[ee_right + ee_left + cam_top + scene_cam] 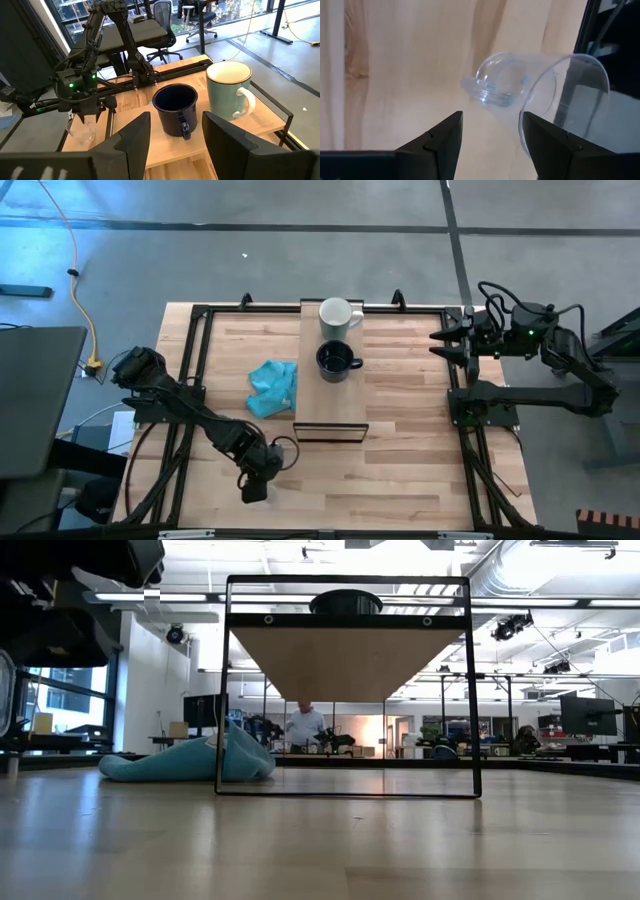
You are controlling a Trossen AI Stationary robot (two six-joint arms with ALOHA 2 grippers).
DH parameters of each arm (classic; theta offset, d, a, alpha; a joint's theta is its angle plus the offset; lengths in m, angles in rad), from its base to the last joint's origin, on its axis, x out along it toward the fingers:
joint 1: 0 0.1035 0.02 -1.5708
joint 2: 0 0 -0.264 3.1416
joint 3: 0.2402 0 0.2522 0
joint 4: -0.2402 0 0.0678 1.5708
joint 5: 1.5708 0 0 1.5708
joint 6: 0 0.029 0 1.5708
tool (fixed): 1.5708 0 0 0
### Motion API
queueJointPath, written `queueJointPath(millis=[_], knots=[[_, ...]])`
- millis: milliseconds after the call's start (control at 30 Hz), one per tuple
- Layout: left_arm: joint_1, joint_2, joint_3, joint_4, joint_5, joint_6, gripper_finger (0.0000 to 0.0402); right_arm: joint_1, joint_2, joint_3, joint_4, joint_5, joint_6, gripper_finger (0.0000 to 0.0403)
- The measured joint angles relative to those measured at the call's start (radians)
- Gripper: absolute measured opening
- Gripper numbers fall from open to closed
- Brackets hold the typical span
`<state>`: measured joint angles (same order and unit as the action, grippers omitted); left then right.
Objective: Stack small to large cups/mugs on shelf
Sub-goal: Put the transparent mug on the shelf
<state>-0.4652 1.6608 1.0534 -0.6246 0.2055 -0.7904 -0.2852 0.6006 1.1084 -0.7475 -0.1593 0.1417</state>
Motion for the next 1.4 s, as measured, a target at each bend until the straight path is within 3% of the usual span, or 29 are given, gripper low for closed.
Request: queueJointPath(millis=[467, 833, 1400], knots=[[0.0, 0.0, 0.0, -0.06, -0.042, 0.286, 0.0195, 0.0, 0.0, 0.0, -0.002, 0.0, 0.016, 0.0171], [-0.003, 0.0, 0.0, -0.058, -0.061, 0.421, 0.0195, 0.0, 0.0, 0.0, -0.005, 0.0, 0.016, 0.0171], [0.015, -0.024, 0.001, -0.109, -0.023, 0.064, 0.0195, 0.0, 0.0, 0.0, -0.005, 0.0, 0.008, 0.0171]])
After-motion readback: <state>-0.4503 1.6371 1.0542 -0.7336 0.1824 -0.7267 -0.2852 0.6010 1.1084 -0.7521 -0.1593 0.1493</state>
